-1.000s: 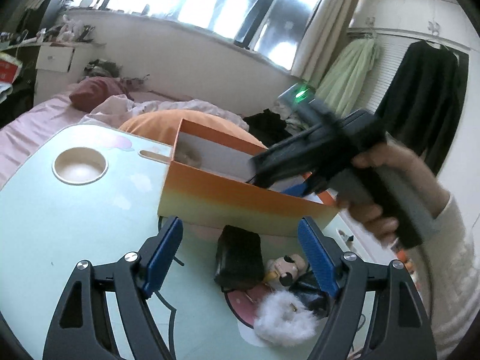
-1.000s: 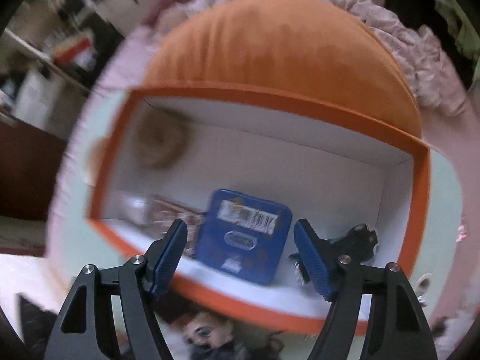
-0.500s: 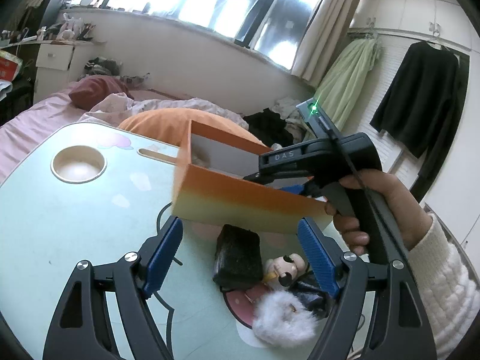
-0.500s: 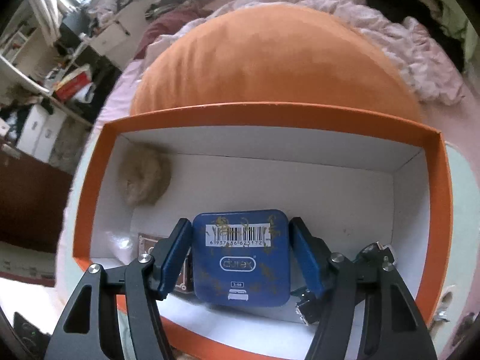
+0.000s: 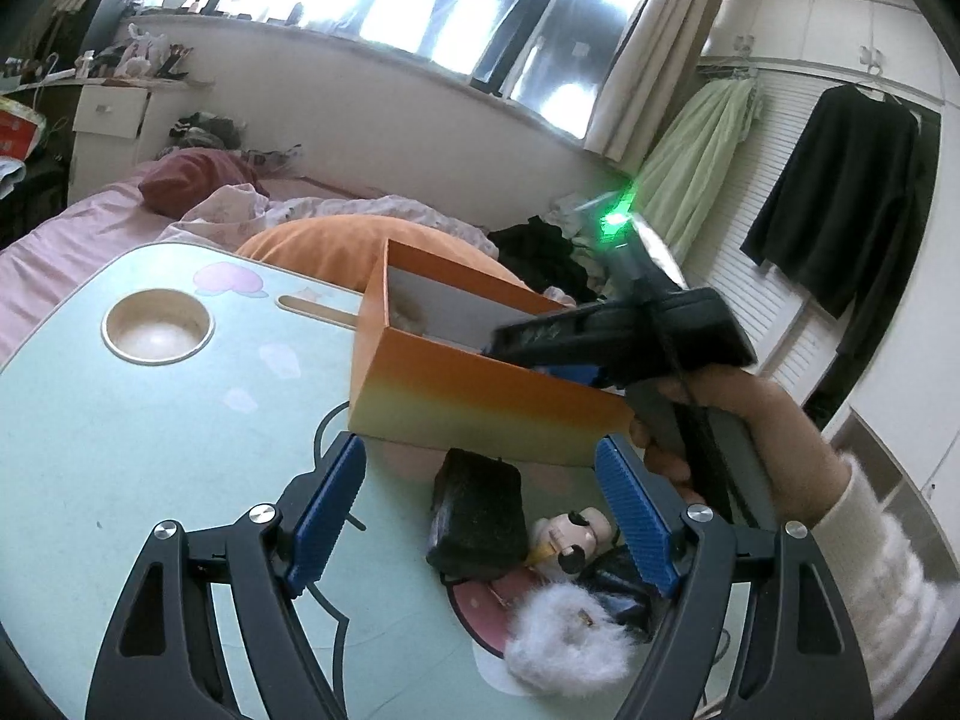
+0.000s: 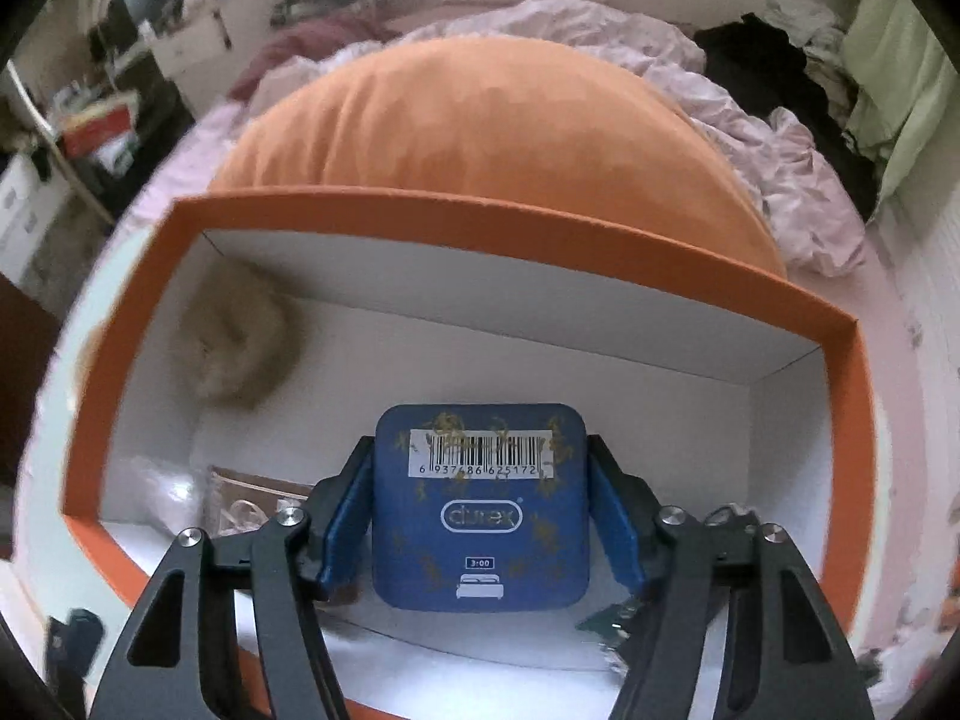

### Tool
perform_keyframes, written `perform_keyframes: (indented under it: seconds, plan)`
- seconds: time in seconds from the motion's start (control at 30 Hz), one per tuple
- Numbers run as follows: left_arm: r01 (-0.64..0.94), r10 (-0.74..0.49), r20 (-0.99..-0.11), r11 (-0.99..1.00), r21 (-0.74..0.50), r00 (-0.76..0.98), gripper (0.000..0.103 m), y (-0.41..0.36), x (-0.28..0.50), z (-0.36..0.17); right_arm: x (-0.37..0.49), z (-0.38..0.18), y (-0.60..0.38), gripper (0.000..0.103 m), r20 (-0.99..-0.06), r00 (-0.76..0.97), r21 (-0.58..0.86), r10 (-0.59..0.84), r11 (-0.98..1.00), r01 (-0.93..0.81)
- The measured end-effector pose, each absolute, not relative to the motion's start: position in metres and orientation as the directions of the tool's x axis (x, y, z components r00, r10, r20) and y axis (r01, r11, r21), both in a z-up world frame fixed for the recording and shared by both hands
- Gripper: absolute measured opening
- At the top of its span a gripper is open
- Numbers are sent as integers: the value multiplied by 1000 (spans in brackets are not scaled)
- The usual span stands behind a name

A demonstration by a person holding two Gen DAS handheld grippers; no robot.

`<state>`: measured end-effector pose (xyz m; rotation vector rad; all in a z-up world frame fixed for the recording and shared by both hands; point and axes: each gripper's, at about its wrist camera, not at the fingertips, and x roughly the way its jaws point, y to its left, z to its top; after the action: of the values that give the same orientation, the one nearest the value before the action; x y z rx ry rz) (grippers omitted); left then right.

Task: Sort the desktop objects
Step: 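Lift the blue tin out and place it on the table with right tool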

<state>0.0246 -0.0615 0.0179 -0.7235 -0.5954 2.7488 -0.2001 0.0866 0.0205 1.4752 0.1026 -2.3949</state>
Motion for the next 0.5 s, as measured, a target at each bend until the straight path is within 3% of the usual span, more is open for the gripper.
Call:
perform_keyframes:
  seconds: [0.07,0.2,0.27,0.37,0.5]
  plan:
    - [-122,323,-414,-889,-442,-851,79,-62,25,18,-190,40,98,65,-788,-513,203,-341,-930,306]
    - [-122,322,-415,-890,-440,-851,79,-63,25,18,-132,99,136,65,-495,-719,314,-487,-872,375]
    - [-122,322,-415,-890,-440,-851,79,-63,25,17,-104,117,145,65,-443,-737,305,-511,-859,412]
    - [-119,320,-416,-890,-440,-851,79,-63,25,17,-69,121,163,65,-466,-716,298,-520,-854,427]
    - [-117,317,-422,-893,-435,-849,79,-63,25,17,-52,83,190,65,-634,-625,297,-456,-889,348]
